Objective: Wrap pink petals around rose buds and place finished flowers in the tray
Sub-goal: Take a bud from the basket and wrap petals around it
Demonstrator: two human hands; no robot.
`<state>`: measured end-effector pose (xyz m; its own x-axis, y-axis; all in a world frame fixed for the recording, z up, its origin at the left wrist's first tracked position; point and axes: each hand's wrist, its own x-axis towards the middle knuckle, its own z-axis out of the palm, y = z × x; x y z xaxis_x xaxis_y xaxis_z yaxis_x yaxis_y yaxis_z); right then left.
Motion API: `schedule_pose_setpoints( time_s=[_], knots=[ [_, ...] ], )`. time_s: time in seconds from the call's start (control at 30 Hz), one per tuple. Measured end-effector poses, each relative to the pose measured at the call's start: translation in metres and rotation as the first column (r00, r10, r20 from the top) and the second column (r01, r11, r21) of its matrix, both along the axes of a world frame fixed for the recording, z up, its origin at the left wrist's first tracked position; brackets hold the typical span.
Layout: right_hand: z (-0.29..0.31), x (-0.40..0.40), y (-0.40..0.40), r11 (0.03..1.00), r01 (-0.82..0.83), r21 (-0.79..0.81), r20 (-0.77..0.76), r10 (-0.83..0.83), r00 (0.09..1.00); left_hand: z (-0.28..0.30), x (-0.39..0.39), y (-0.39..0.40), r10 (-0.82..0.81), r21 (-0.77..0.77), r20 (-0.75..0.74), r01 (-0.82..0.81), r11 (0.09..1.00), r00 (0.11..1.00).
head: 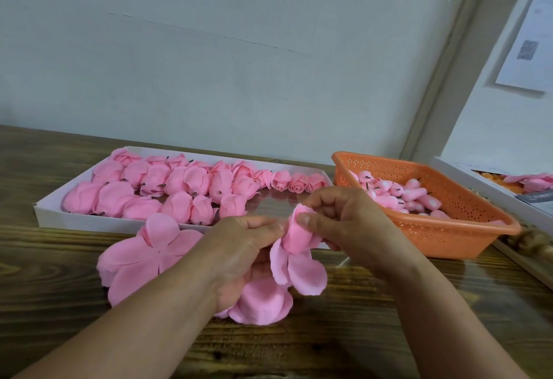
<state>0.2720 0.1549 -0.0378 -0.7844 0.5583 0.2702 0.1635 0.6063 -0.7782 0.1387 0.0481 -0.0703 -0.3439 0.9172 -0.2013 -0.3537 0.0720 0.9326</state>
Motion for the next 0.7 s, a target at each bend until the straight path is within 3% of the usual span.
schedule_pose_setpoints(
  time_s=[0.27, 0.5, 0.7],
  knots=[
    [0.002, -0.002, -0.007, 0.995, 0.089, -0.050, -0.003, -0.090, 0.996, -0.001, 0.001, 0.000, 0.012, 0.017, -0.042, -0.011, 1.000, 0.999],
    [0.001, -0.010, -0.017, 0.985, 0.174, 0.021, -0.101, -0.171, 0.980, 0.001, -0.001, -0.001, 0.027, 0.057, -0.033, -0.025, 0.998, 0.999],
    [0.002, -0.010, -0.019, 0.973, 0.080, -0.215, -0.141, -0.112, 0.984, 0.003, -0.003, -0.001, 0.035, 0.031, -0.087, -0.033, 0.999, 0.996]
  ],
)
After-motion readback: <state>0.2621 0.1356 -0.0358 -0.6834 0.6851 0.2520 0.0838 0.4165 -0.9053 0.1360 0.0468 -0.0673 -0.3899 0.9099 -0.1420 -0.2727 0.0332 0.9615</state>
